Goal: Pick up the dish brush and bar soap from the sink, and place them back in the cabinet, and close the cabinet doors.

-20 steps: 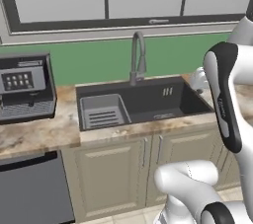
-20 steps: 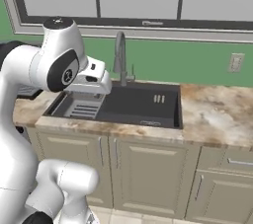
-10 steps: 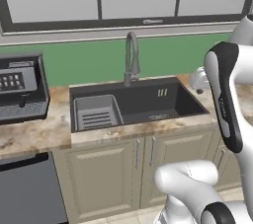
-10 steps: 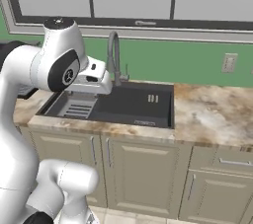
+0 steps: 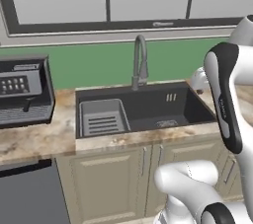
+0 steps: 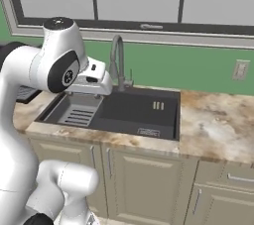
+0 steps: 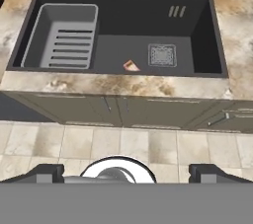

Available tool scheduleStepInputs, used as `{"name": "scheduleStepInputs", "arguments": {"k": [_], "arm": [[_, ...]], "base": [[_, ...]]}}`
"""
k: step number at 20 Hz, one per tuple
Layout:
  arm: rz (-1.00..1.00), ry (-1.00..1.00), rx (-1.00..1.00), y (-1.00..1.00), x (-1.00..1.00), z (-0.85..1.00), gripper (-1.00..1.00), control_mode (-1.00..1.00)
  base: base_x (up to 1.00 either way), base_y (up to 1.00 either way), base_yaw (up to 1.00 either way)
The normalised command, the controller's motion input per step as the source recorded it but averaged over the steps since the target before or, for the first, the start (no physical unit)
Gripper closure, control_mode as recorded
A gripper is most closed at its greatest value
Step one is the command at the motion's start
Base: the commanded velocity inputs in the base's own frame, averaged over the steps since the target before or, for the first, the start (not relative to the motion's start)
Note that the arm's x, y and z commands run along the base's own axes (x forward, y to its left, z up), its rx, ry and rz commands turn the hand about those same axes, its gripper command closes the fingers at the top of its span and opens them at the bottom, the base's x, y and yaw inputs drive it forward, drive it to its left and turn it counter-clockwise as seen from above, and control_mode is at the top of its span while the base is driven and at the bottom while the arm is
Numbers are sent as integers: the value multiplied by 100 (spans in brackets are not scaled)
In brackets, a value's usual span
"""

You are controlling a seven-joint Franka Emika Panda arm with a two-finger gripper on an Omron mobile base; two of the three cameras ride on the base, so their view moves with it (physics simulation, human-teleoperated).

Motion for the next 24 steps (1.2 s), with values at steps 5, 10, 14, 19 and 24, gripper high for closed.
{"name": "scheduleStepInputs", "arguments": {"k": [5,10,14,19,24], "arm": [[0,0,0,0,0,0,-100,100],[0,0,0,0,0,0,-100,100],[0,0,0,0,0,0,-100,100],[0,0,0,0,0,0,-100,100],[0,0,0,0,0,0,-100,100]], "base": [[33,-22,3],[26,-37,0],[28,-40,0],[35,-34,0],[33,-30,0]]}}
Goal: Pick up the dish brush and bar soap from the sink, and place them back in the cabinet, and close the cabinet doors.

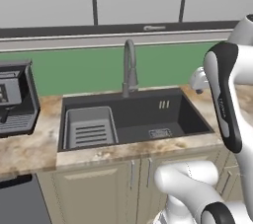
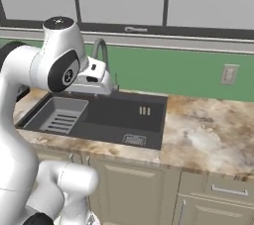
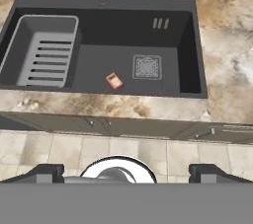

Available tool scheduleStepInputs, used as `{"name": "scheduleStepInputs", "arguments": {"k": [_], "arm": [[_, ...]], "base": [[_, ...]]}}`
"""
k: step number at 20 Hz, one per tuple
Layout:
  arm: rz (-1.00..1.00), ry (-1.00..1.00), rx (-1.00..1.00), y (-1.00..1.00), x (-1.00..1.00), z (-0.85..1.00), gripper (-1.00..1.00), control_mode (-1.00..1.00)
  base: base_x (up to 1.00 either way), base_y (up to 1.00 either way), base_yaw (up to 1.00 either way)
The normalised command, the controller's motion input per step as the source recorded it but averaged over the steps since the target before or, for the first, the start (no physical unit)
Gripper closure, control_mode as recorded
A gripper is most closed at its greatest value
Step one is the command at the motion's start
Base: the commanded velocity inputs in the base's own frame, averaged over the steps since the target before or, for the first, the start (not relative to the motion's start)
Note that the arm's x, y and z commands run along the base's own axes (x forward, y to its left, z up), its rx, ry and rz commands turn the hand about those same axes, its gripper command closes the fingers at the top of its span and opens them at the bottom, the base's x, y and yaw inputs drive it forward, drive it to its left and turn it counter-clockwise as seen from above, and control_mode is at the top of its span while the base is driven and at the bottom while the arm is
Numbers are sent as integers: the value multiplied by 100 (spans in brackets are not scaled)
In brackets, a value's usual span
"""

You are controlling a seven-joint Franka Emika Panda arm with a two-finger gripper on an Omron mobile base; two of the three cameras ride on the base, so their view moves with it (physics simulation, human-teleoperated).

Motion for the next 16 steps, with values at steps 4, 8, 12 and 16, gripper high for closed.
{"name": "scheduleStepInputs", "arguments": {"k": [4,8,12,16], "arm": [[0,0,0,0,0,0,-100,100],[0,0,0,0,0,0,-100,100],[0,0,0,0,0,0,-100,100],[0,0,0,0,0,0,-100,100]], "base": [[34,-12,0],[39,-3,0],[43,0,0],[41,-2,0]]}}
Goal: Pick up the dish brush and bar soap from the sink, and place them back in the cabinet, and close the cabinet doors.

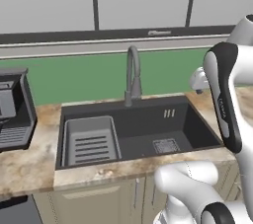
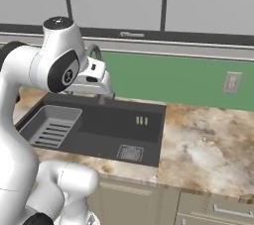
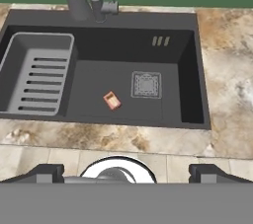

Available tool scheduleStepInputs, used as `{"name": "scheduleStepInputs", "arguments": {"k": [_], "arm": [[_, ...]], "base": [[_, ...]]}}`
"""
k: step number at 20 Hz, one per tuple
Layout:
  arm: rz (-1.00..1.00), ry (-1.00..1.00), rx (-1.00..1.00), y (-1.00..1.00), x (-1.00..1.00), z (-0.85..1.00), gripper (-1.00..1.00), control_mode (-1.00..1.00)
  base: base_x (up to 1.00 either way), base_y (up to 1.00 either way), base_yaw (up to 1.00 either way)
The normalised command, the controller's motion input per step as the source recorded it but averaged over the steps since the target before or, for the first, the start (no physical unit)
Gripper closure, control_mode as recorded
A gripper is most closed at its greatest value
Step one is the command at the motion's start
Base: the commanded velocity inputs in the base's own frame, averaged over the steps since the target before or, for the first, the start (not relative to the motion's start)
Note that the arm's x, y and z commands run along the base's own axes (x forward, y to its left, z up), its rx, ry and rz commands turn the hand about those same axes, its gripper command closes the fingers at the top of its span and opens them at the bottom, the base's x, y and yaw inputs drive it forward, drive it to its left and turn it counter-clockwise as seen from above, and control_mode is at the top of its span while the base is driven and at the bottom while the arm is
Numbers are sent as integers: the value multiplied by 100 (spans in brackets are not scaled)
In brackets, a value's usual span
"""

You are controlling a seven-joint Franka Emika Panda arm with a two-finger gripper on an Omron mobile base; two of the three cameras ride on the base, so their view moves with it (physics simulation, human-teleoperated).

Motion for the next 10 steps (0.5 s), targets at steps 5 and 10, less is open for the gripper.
{"name": "scheduleStepInputs", "arguments": {"k": [5,10], "arm": [[0,0,0,0,0,0,-100,100],[0,0,0,0,0,0,-100,100]], "base": [[36,-2,0],[23,0,-2]]}}
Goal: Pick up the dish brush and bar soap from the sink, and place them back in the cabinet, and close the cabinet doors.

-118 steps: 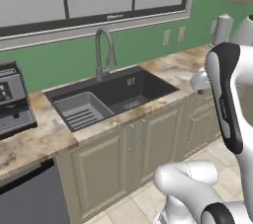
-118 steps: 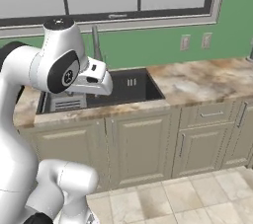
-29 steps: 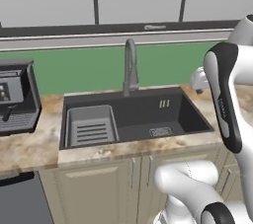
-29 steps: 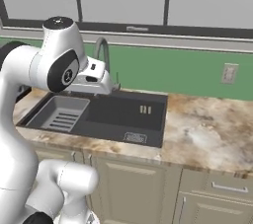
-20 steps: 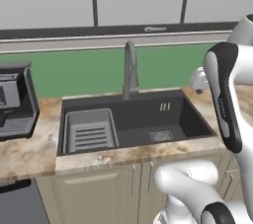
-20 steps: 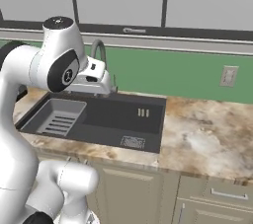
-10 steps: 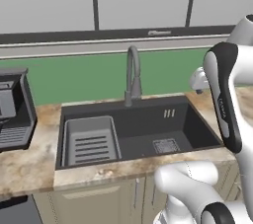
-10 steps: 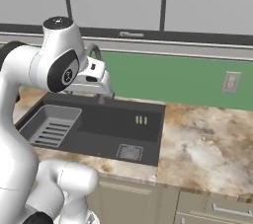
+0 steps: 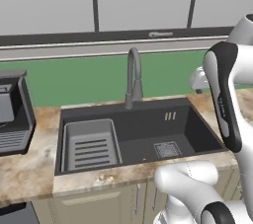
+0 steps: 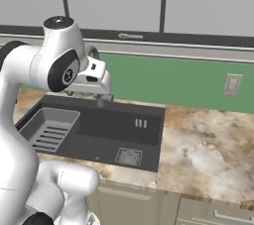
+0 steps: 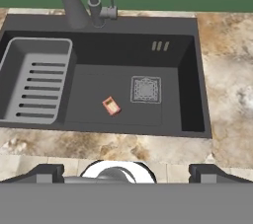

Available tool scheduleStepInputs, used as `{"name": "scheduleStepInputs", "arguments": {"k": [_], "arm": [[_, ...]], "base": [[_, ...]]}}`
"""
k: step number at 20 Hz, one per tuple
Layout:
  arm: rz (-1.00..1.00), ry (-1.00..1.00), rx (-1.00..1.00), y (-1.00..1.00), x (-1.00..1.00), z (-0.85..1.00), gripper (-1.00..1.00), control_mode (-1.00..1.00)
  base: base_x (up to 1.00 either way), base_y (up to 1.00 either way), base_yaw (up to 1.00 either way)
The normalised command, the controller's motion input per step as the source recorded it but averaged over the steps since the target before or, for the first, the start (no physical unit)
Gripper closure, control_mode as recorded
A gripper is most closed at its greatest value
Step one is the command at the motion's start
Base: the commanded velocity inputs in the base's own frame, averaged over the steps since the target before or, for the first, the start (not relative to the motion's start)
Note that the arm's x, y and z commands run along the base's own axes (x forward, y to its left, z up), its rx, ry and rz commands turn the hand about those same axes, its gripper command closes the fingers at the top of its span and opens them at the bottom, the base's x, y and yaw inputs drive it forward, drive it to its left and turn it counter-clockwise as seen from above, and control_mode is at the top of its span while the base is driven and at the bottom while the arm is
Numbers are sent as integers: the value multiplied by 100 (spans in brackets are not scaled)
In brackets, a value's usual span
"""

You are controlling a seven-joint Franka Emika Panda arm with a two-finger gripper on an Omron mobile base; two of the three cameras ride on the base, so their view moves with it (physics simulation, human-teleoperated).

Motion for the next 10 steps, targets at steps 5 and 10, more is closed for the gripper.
{"name": "scheduleStepInputs", "arguments": {"k": [5,10], "arm": [[0,0,0,0,0,0,-100,100],[0,0,0,0,0,0,-100,100]], "base": [[12,0,-5],[13,0,-6]]}}
